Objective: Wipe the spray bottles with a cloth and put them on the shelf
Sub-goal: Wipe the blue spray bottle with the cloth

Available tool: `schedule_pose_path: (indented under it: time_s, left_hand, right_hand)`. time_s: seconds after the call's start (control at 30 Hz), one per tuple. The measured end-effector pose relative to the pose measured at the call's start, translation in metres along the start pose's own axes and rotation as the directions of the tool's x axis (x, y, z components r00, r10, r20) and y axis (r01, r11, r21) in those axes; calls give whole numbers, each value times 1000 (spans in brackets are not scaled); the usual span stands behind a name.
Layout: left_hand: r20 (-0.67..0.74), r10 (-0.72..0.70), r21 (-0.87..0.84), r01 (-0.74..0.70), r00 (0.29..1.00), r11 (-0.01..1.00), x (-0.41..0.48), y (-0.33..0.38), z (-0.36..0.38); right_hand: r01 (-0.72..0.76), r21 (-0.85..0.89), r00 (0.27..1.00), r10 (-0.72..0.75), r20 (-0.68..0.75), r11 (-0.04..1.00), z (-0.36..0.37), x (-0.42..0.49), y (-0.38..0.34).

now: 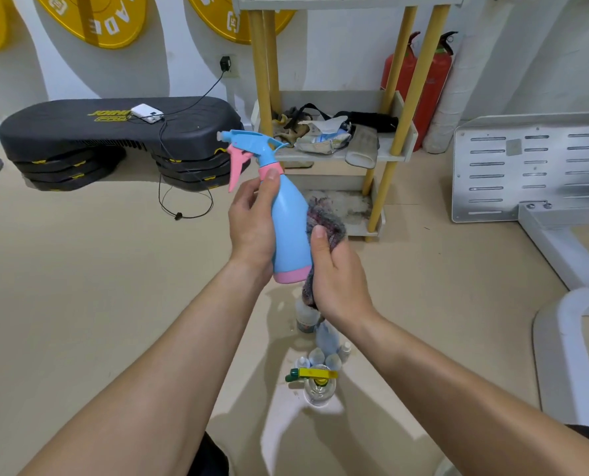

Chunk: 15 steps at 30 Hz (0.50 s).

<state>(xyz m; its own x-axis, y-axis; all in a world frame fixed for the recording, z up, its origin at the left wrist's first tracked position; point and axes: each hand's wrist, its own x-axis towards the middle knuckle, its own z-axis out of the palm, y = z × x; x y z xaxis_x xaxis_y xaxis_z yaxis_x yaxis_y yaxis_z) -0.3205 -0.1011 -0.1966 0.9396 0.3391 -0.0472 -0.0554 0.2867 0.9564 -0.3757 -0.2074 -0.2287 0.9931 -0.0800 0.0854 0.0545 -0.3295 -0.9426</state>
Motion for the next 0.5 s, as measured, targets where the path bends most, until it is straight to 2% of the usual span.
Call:
schedule_pose_path:
  time_s: [0.1,0.17,0.23,0.33,0.43,0.5]
  left_hand:
    - [46,-37,-4,38,998,999,-8,-8,3]
    - [81,-66,-24,68,995,997,-15,-12,6]
    - [107,-77,-22,80,991,997,-19,-13,6]
    - [95,-89,19,88,991,996,-19,-8,2]
    - [40,-100,9,100,994,995,-18,1,-5]
    - [6,-93,-7,93,996,996,-18,6,-11]
  right_hand:
    - [136,-41,991,-136,5,990,-2,3,-11]
    - [143,-57,989,-144,-16,988,-8,6,-19]
    - [44,44,998,-42,-47,998,-10,10,-24]
    - [-188,226,976,207,-62,956,-6,11,-21]
    - [-330,240,940,341,-3,913,-2,4,-15]
    - [-351,228,934,357,15,908,0,-4,-11]
